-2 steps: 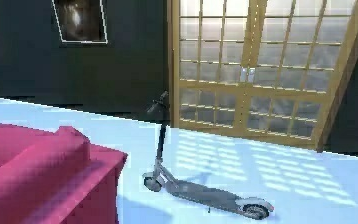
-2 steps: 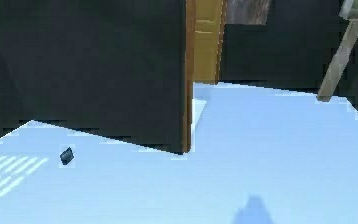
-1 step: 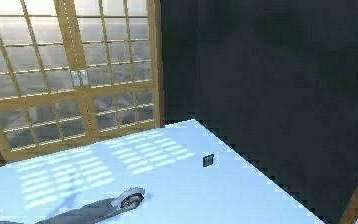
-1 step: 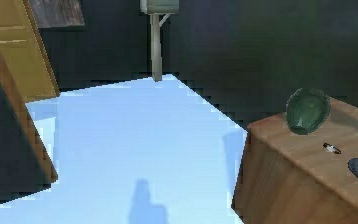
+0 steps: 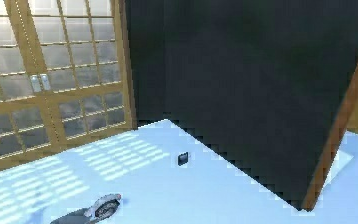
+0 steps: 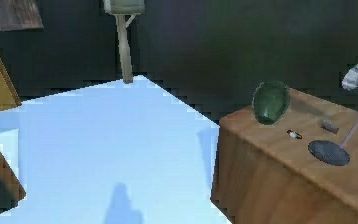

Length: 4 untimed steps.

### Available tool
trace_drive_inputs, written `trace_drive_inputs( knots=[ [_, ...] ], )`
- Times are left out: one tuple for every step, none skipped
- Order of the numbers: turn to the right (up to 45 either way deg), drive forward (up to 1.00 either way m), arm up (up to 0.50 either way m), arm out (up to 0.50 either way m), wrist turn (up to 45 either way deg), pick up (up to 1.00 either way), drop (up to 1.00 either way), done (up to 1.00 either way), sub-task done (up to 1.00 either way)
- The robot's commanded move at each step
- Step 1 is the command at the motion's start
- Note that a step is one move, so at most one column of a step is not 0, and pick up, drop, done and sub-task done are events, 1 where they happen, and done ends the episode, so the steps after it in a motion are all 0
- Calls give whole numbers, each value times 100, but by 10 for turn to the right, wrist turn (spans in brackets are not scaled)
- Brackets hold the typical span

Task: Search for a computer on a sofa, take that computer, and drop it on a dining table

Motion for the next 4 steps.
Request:
trace_drive_inputs(
  knots=[
    [0,100,0,0,0,0,0,0,0],
    [0,25,0,0,0,0,0,0,0],
    [-270,0,0,0,0,0,0,0,0],
    [0,30,0,0,0,0,0,0,0]
  ],
)
